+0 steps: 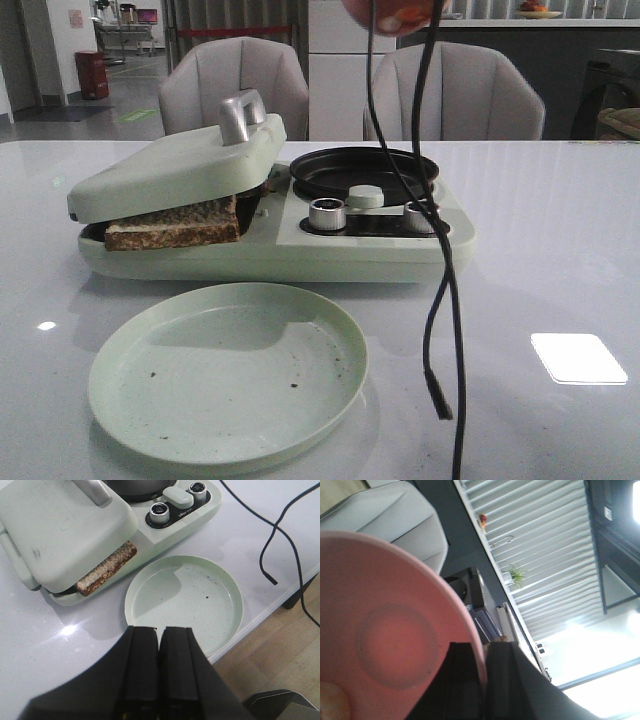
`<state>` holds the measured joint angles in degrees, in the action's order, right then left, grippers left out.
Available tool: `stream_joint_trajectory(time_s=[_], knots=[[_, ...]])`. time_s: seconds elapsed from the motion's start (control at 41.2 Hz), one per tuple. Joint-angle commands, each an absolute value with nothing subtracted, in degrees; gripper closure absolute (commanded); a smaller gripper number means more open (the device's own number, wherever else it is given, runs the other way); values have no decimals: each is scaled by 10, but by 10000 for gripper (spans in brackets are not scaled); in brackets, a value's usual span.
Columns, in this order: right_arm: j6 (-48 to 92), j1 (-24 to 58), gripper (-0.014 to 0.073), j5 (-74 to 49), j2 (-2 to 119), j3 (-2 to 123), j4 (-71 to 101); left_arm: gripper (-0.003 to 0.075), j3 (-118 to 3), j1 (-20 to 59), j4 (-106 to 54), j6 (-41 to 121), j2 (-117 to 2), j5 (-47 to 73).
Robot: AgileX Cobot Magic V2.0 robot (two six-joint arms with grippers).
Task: Make breakfast with bread and shrimp
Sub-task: 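Tilt the pink bowl over the black pan to pour the shrimp in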
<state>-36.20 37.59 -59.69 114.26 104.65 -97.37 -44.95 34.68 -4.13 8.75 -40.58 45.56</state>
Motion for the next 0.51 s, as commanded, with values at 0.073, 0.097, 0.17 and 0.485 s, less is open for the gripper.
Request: stream_joint_trajectory(time_s=[0.073, 0.097, 0.17, 0.485], knots=[[-336, 378, 544, -618, 1106, 1109, -1031, 619, -464, 351, -46, 82, -404, 413], [-333, 378, 544, -618, 1106, 1113, -1031, 619, -464, 351, -46, 82, -404, 413], [-320, 378, 544, -616, 1106, 1119, -1031, 619, -464, 351, -46, 82, -404, 413], [-310, 378, 544, -593, 1113, 1119, -1031, 619, -464, 351, -46, 82, -404, 413]])
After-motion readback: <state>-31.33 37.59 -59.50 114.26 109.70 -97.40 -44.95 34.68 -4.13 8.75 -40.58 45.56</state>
